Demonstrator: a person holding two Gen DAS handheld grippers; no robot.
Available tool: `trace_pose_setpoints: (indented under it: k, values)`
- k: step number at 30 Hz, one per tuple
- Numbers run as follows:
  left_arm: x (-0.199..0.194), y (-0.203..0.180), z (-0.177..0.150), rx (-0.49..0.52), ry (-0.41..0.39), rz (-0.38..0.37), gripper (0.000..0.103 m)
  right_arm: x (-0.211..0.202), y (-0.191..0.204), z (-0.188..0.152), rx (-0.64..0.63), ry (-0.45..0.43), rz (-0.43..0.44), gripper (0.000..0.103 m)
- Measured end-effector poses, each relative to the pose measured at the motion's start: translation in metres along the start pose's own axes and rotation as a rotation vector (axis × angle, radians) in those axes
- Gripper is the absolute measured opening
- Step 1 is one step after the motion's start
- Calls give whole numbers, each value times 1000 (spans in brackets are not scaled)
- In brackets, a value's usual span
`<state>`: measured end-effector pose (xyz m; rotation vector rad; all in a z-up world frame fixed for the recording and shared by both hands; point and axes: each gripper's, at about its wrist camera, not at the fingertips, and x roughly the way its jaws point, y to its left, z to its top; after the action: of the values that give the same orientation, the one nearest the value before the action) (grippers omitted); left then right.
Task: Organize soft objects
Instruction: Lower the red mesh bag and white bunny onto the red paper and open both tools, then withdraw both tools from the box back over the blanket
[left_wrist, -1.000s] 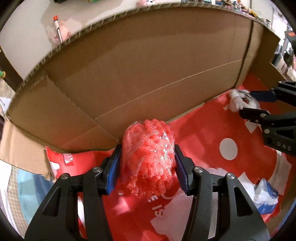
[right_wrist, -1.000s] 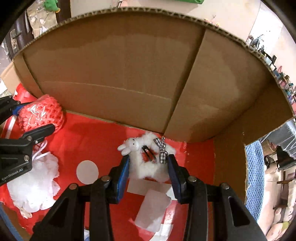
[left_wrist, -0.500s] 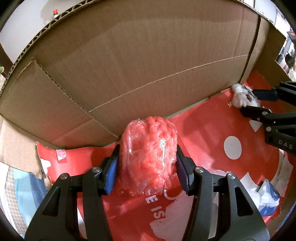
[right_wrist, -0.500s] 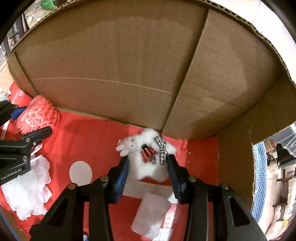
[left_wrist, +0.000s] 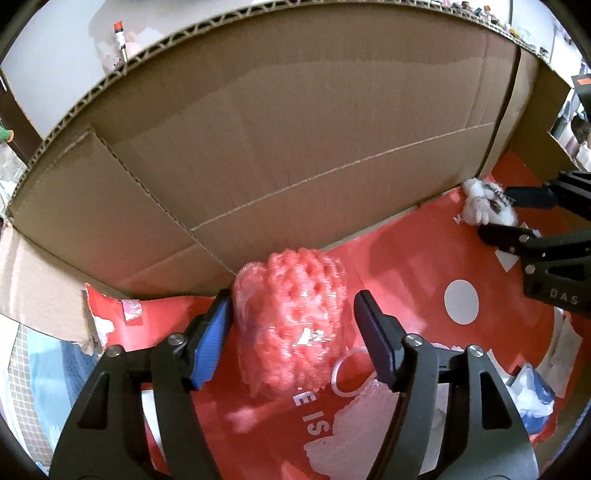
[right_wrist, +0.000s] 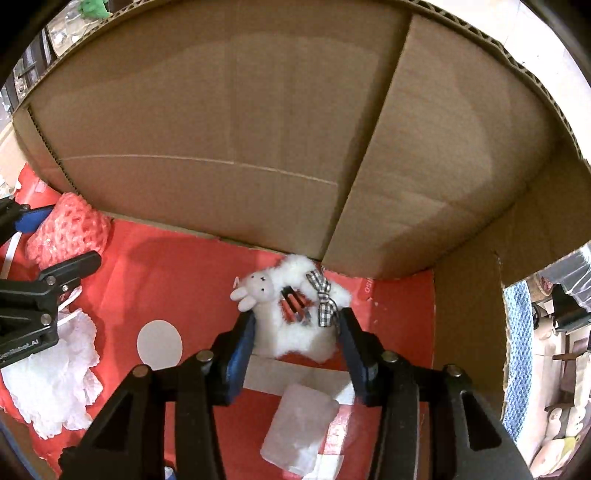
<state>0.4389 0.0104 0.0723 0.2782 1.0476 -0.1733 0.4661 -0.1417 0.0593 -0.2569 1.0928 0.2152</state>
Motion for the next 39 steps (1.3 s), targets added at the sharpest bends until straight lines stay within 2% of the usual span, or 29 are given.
trace_pose_setpoints:
  k: [2,5,8,14,20,27,32,37,39]
  values:
    - [-2,0,1,-3,-7,-4,68,0,-2,0,4,1,4,57]
    - [-7,1,4,-19,-16,-7,68,1,-1,-2,-1,-1,-1,59]
    - [-14,-2,4,-41,-24,-20,69,-2,-2,-4,-1,-10,-5,64]
    - [-35,1,3,-56,-58,-21,70,-17,-4,-8,8,-35,2,65]
    - [-63,-5,-16,-53,-108,-10,74,-41,-5,-18,11,-71,-4,71]
    - [-116,-12,-48,-92,-211,-17,76,-94,-3,-34,23,-135,-10,72]
    - [-159,-18,-79,-102,-316,0,85,-144,1,-53,38,-225,2,80]
    - [-198,-30,-115,-124,-422,16,87,-189,0,-84,55,-324,15,90]
    - [-212,-33,-130,-132,-468,36,87,-207,1,-98,60,-358,23,91]
